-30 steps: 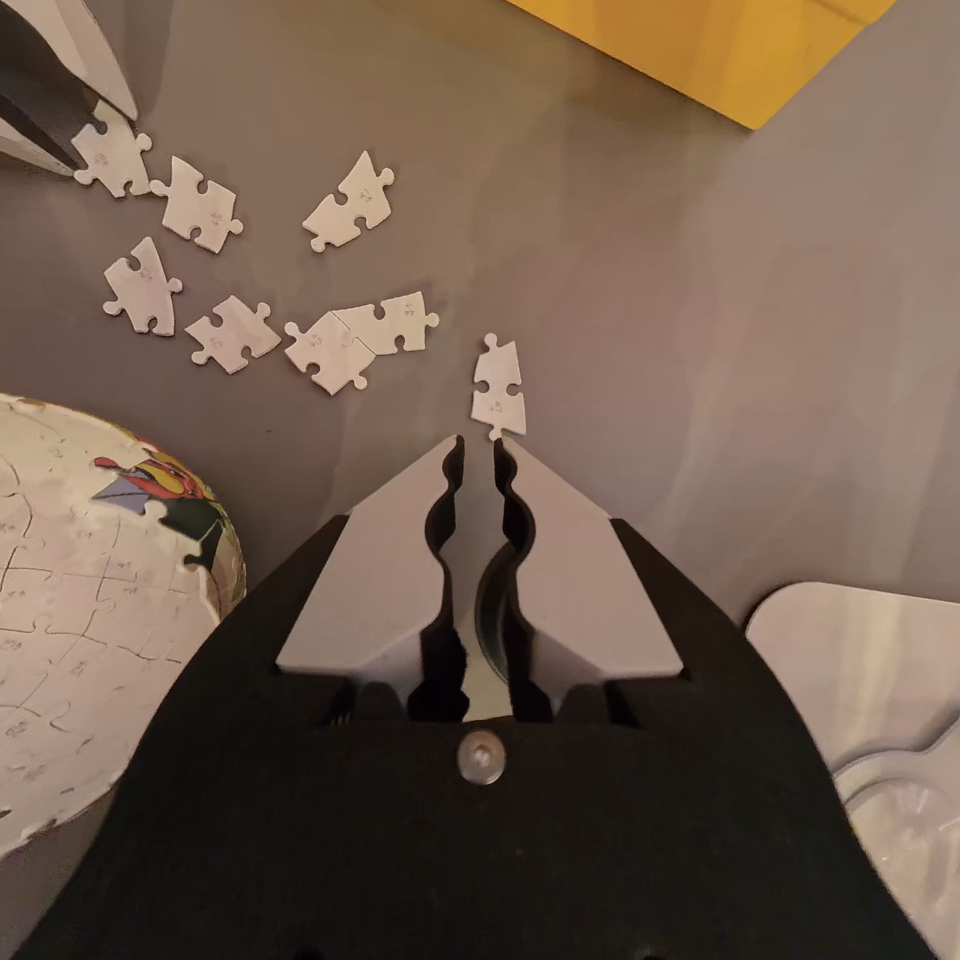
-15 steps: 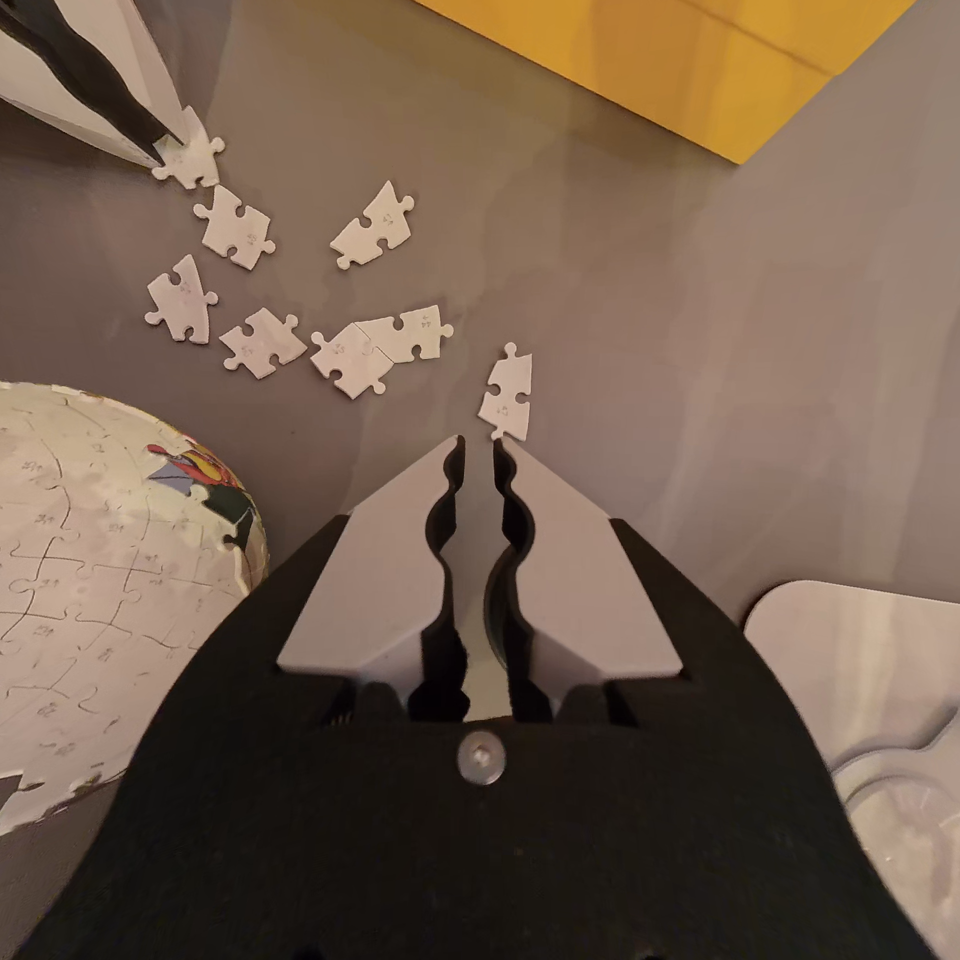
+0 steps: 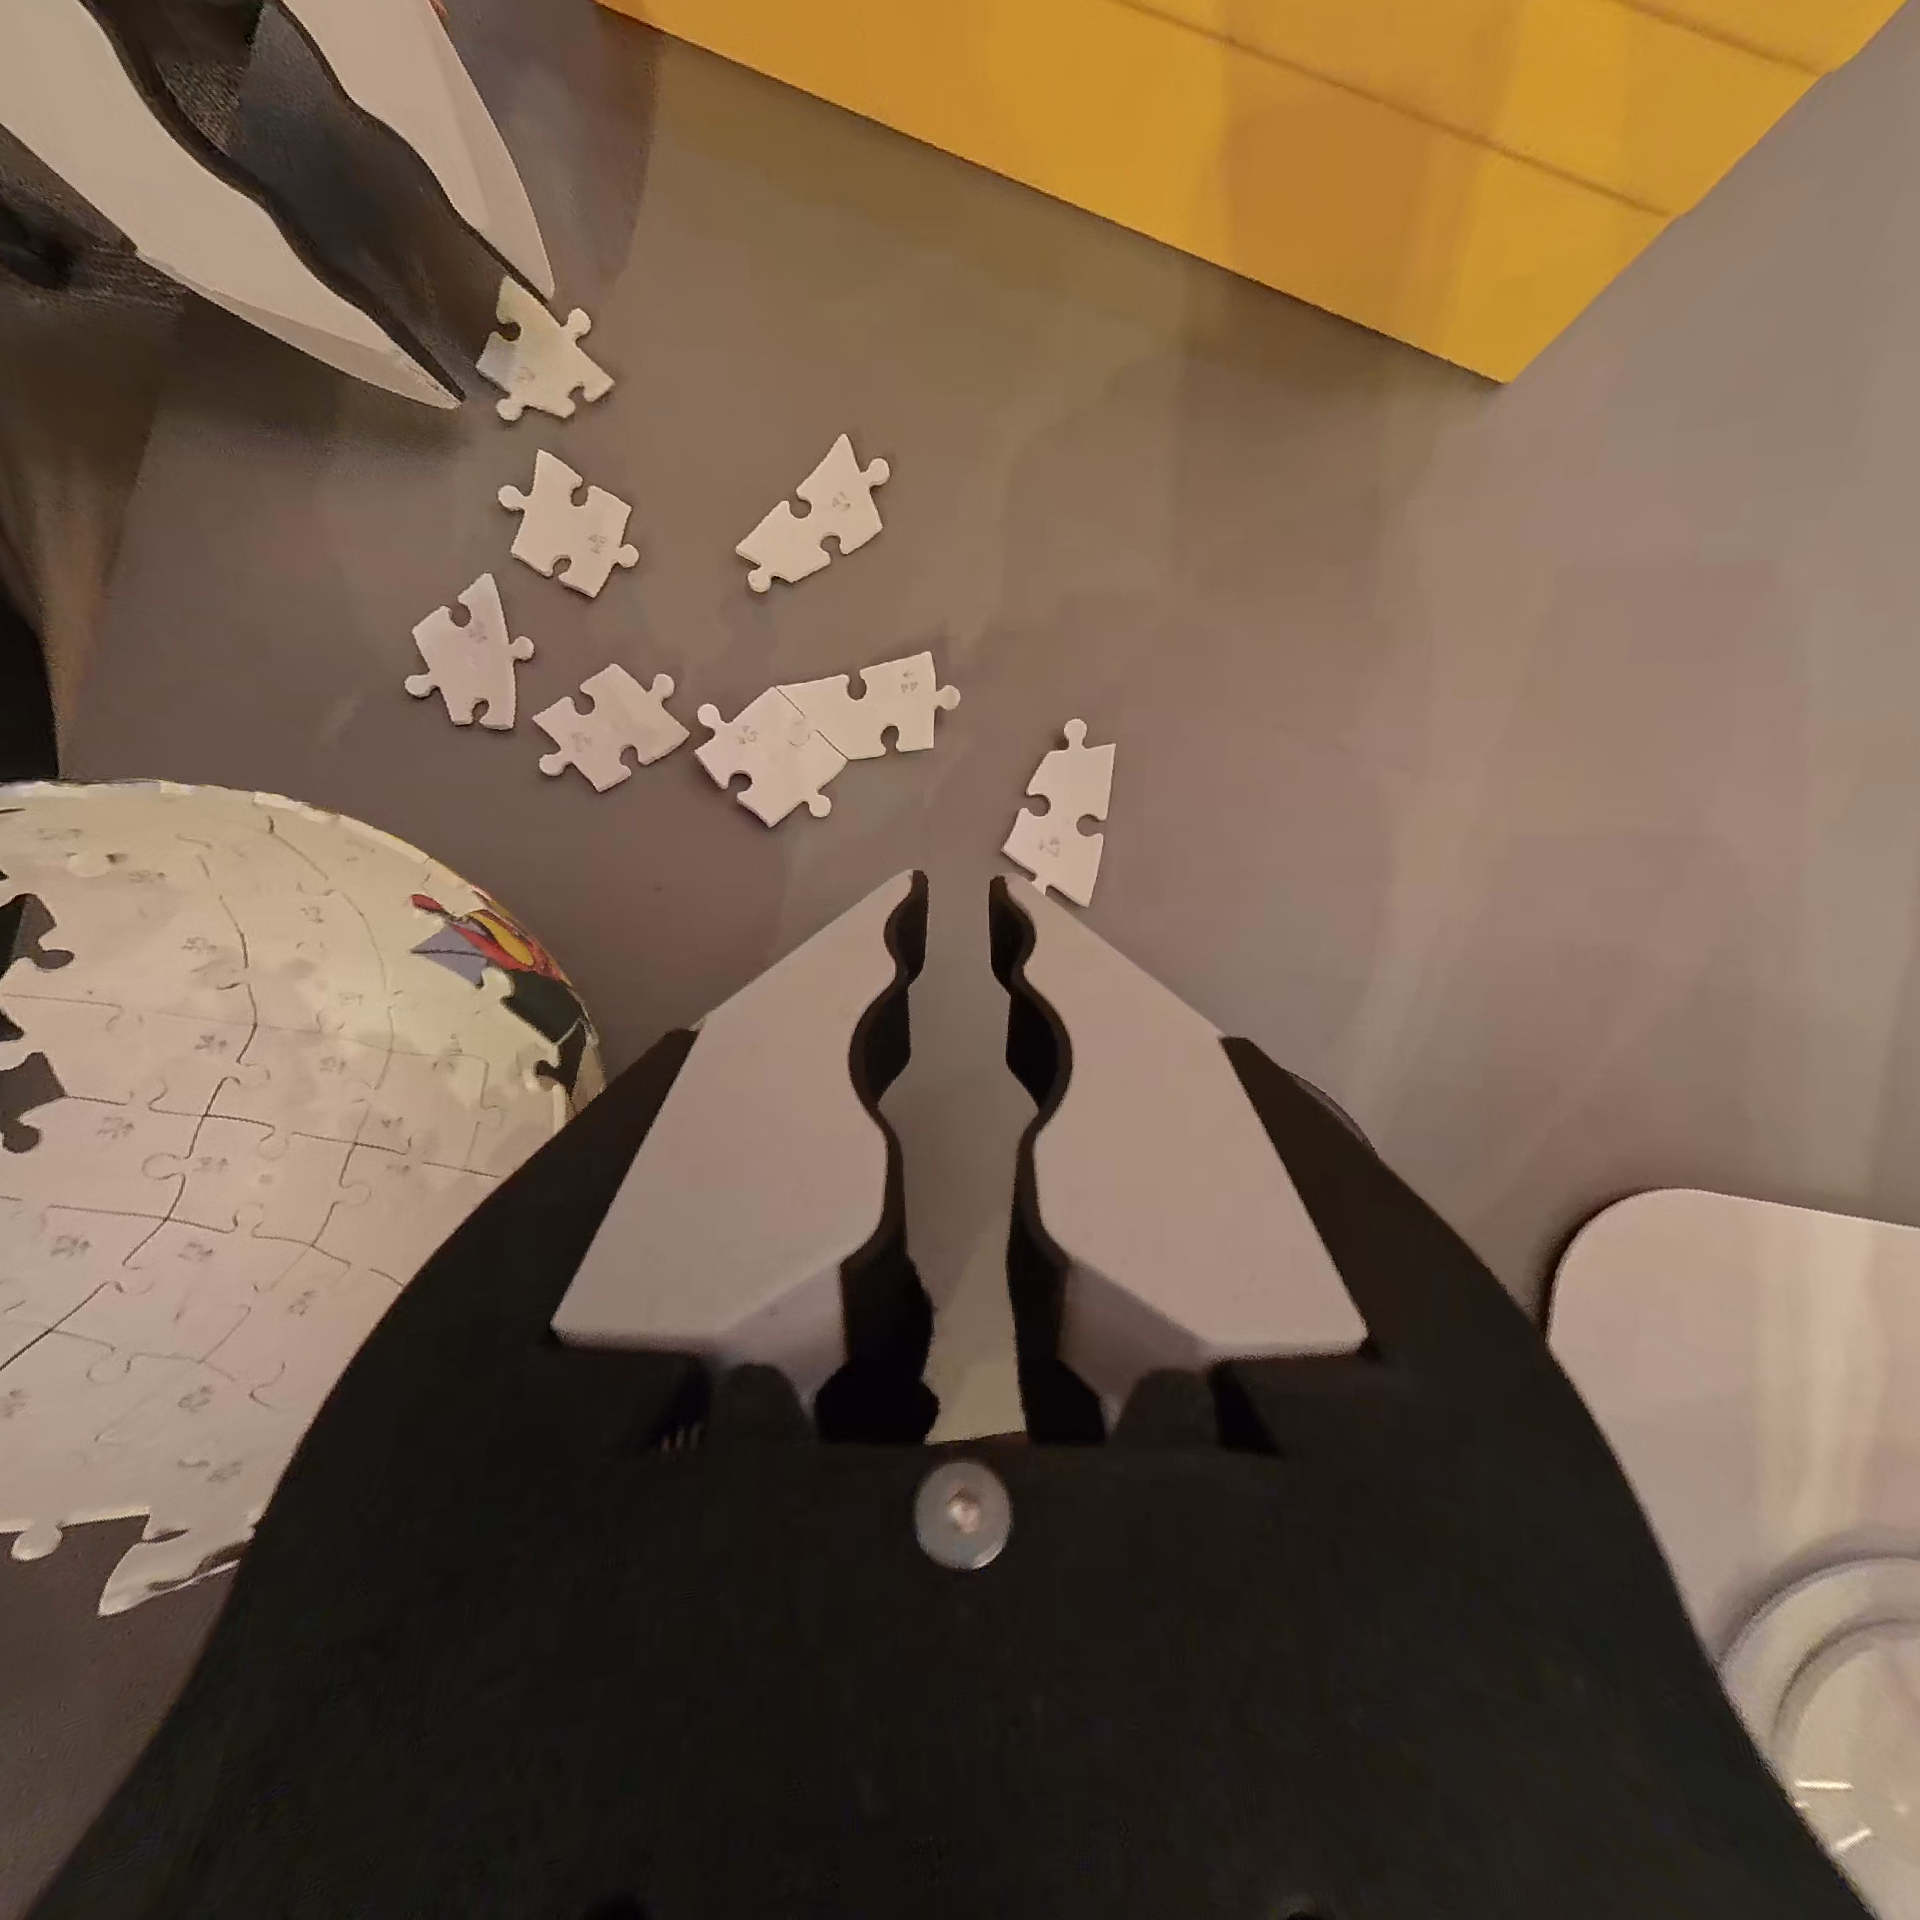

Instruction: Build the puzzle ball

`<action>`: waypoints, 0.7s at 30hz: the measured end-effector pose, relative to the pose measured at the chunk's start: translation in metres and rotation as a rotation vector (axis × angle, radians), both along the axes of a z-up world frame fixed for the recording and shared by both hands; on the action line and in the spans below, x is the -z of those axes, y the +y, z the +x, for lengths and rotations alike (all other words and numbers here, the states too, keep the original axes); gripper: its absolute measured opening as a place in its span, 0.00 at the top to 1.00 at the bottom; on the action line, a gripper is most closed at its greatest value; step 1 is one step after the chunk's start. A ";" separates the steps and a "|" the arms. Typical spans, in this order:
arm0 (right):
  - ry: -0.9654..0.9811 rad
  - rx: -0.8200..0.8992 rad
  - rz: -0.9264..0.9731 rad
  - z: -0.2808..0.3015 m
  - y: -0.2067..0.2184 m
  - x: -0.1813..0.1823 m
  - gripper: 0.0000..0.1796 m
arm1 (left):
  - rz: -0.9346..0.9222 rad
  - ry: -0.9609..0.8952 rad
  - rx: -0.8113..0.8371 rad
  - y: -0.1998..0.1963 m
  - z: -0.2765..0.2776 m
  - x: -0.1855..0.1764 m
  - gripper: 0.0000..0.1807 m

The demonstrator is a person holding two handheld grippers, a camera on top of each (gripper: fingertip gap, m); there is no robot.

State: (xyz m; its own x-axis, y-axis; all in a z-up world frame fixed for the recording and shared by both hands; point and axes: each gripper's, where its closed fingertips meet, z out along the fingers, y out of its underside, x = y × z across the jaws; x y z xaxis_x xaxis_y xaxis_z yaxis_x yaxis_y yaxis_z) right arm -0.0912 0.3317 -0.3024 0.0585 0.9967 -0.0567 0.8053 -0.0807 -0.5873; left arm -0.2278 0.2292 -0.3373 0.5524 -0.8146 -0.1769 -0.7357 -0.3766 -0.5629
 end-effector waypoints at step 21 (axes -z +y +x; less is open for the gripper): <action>0.068 0.014 -0.051 0.002 -0.005 0.000 0.93 | -0.080 -0.040 0.081 -0.003 0.041 0.001 0.73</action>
State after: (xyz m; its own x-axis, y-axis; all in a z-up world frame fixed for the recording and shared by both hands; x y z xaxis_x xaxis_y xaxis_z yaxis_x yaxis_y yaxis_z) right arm -0.0893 0.3263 -0.3026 0.0663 0.9915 -0.1119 0.7625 -0.1227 -0.6353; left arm -0.1865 0.2266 -0.3381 0.4899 -0.8673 -0.0885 -0.7427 -0.3620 -0.5633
